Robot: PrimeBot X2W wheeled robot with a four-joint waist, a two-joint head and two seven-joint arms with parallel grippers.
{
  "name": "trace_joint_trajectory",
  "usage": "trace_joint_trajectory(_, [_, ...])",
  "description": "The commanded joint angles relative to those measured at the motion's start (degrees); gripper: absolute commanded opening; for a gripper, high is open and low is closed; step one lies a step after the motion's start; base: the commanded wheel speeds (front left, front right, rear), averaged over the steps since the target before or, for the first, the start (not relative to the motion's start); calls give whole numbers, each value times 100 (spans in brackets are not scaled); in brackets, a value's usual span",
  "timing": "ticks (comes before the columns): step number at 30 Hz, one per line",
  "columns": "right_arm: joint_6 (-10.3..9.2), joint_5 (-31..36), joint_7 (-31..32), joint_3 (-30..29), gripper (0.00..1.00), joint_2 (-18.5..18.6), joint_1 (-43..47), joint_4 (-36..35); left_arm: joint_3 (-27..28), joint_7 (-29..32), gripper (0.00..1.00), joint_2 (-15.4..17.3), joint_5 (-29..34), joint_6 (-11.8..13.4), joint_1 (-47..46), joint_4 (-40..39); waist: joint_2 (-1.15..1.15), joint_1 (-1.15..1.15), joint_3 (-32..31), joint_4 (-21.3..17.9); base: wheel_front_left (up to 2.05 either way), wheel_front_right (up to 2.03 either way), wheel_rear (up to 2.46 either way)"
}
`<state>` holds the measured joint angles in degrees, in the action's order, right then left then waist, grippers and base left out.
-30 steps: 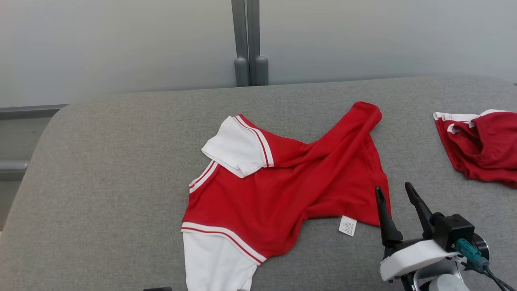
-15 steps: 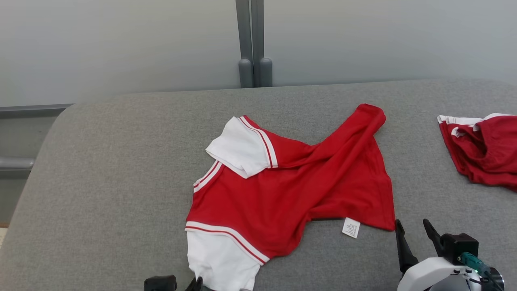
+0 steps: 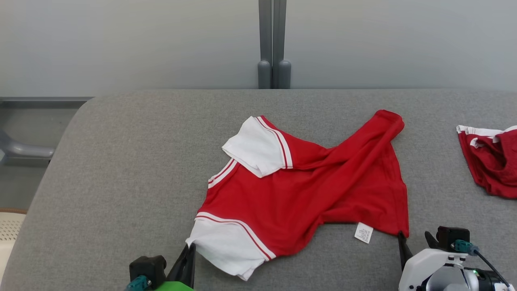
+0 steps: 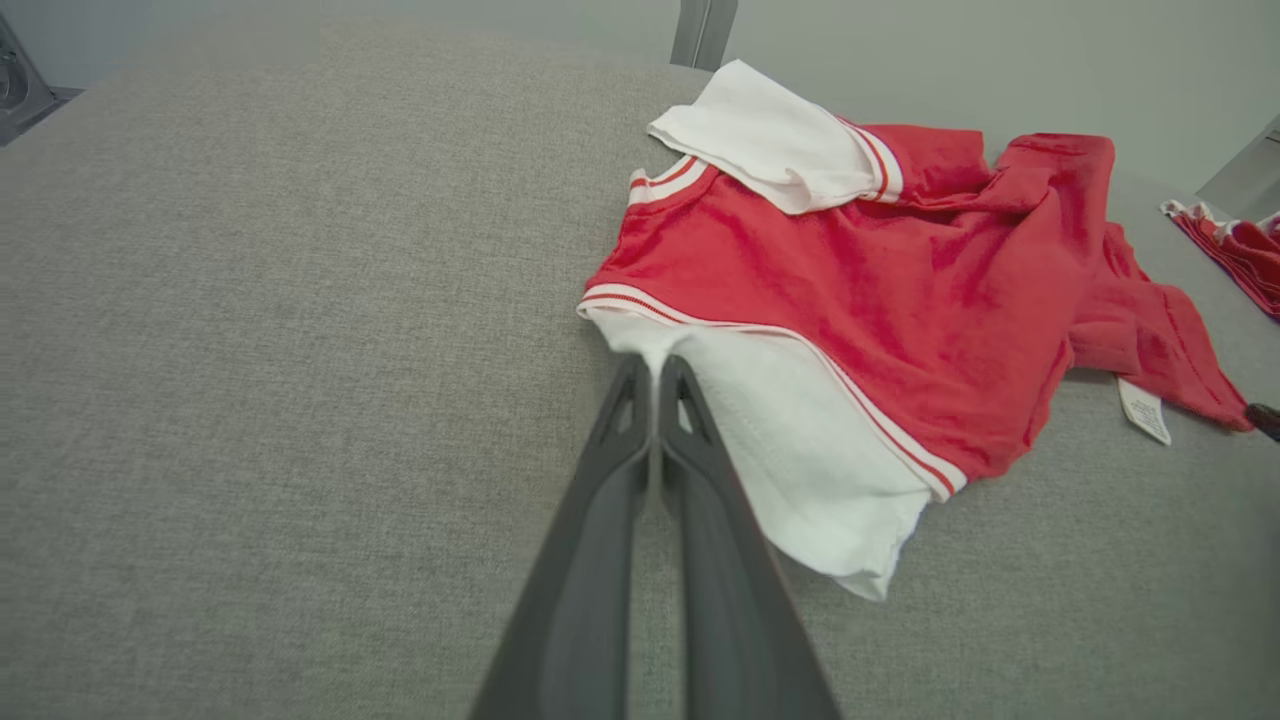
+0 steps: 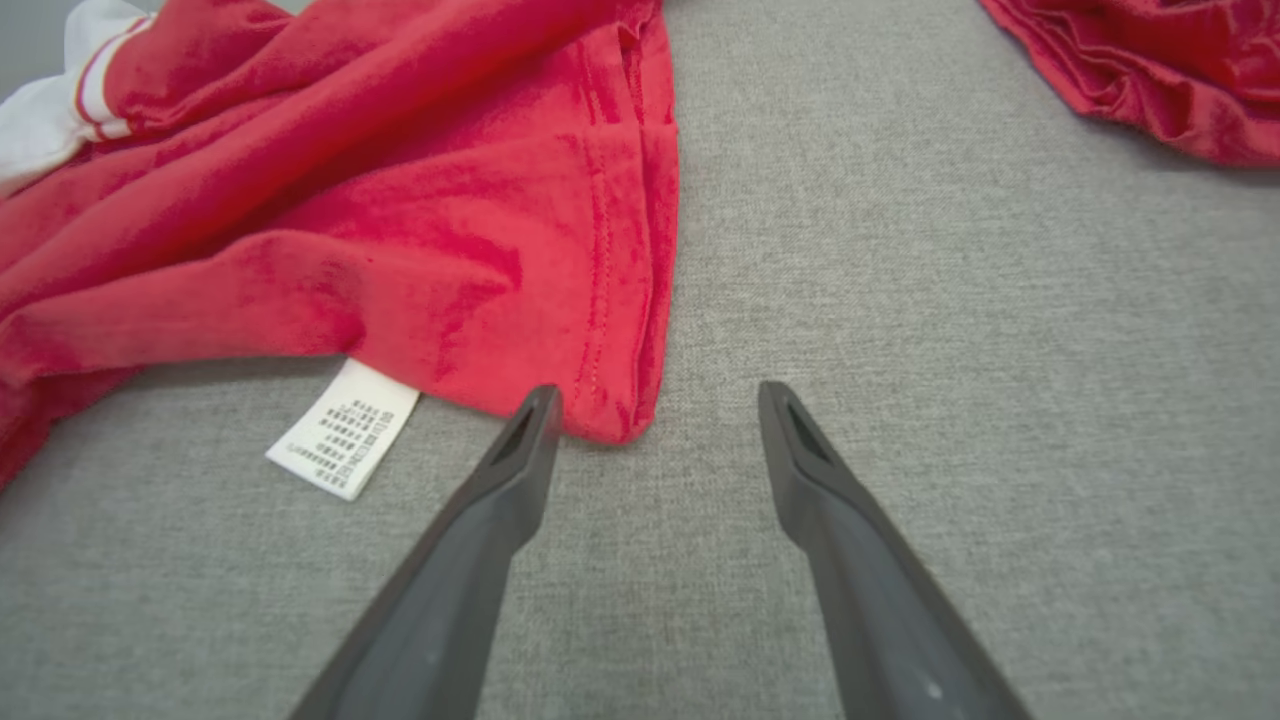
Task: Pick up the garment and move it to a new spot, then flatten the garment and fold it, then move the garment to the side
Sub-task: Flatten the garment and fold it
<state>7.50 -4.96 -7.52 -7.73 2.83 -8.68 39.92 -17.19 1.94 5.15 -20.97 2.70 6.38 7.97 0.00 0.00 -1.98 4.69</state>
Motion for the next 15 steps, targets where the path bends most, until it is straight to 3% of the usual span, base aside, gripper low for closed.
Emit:
trace_joint_trajectory(1, [-2,95,32,-67,100,14,-151,141,16,-7,0,53,29,35,28,-50,0,0,27,33,0,0,0])
trace_joint_trajectory(8, [-2,180,115,-55,100,13,-658,908,21,-30,0,73,6,100,52,-181,0,0,82,103,0,0,0])
trace_joint_trajectory(9, [-2,183,105,-35,66,13,-704,984,22,-46,0,76,4,102,49,-186,0,0,85,106,0,0,0])
trace_joint_trajectory(10, [-2,174,87,-1,39,11,-763,1073,26,-68,0,77,-3,102,39,-200,0,0,88,110,0,0,0])
trace_joint_trajectory(12, [-2,118,46,67,0,9,-847,1197,36,-117,0,78,-13,104,12,-223,0,0,87,110,0,0,0])
trace_joint_trajectory(15, [-2,-25,-127,148,0,16,-966,1250,65,-221,0,70,-37,103,-62,-273,0,0,78,93,0,0,0])
